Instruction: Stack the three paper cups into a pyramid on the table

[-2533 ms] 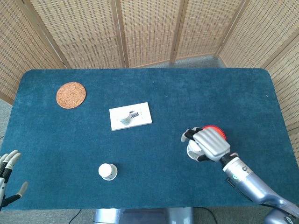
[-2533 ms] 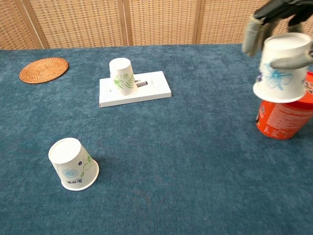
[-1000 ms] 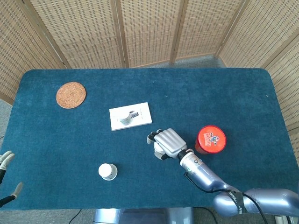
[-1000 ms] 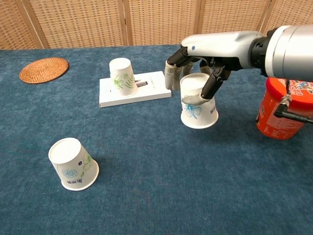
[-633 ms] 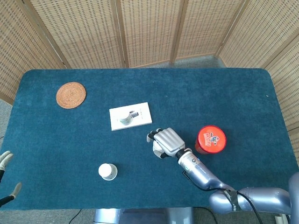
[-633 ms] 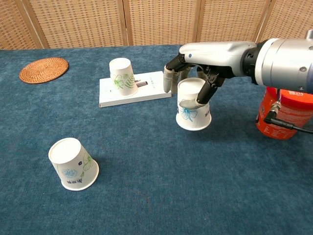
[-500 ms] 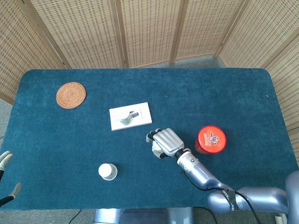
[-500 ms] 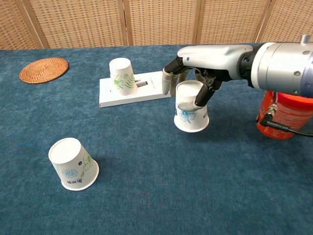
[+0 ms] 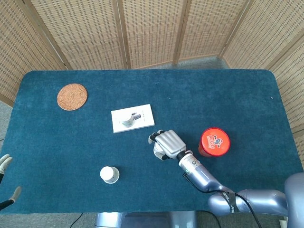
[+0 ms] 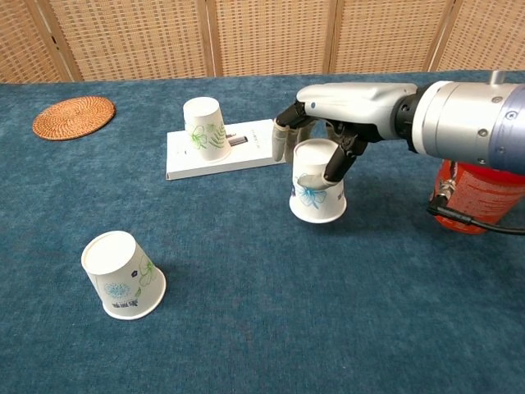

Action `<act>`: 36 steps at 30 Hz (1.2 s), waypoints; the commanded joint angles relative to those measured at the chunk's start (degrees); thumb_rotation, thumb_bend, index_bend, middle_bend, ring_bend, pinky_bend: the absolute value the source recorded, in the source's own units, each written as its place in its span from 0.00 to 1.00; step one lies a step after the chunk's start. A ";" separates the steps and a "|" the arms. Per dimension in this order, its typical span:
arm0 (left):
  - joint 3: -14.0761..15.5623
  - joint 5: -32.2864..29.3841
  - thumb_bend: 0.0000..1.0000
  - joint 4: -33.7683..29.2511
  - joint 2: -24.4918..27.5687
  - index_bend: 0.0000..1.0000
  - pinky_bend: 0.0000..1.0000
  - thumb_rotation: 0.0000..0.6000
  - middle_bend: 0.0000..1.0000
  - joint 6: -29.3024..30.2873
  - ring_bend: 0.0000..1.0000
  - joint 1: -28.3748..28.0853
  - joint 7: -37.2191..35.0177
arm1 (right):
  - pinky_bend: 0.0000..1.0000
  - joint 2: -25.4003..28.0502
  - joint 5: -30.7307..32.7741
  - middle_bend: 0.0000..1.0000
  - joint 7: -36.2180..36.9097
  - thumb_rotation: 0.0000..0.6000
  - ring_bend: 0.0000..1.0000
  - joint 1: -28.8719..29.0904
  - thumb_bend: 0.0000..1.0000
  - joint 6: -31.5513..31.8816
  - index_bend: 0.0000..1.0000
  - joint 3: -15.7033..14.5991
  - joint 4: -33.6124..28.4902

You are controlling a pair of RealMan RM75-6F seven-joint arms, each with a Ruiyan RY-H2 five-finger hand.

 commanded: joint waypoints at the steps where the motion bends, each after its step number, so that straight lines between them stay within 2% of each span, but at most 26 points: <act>1: -0.01 0.01 0.41 0.00 0.02 0.01 0.00 1.00 0.08 0.11 0.00 0.06 0.01 | 0.55 -0.26 0.00 0.37 0.24 1.00 0.28 -0.02 0.38 -0.27 0.35 -0.02 0.68; 6: 0.07 -0.02 0.41 -0.04 0.07 0.01 0.00 1.00 0.08 0.26 0.00 0.25 0.07 | 0.53 -0.15 0.10 0.36 0.26 1.00 0.26 -0.18 0.38 -0.38 0.34 -0.12 1.62; 8: 0.07 0.03 0.41 -0.07 0.03 0.01 0.00 1.00 0.08 0.27 0.00 0.26 0.08 | 0.49 0.03 0.61 0.34 -0.10 1.00 0.23 -0.14 0.38 -0.80 0.31 -0.39 1.61; 12: 0.08 0.34 0.41 -0.23 0.02 0.01 0.00 1.00 0.07 0.29 0.00 0.19 0.35 | 0.43 0.36 1.67 0.25 -0.16 1.00 0.17 -0.09 0.37 -1.70 0.18 -0.73 1.04; 21: 0.00 0.89 0.41 -0.72 0.39 0.00 0.00 1.00 0.07 0.23 0.00 -0.10 0.89 | 0.39 2.17 1.73 0.18 -0.94 1.00 0.11 -0.23 0.37 -1.36 0.10 -1.06 -1.50; 36: 0.05 1.02 0.41 -2.11 1.08 0.00 0.00 1.00 0.05 -2.23 0.00 -1.51 4.13 | 0.39 11.79 -1.05 0.18 -0.69 1.00 0.10 -2.48 0.37 3.43 0.10 0.52 -13.59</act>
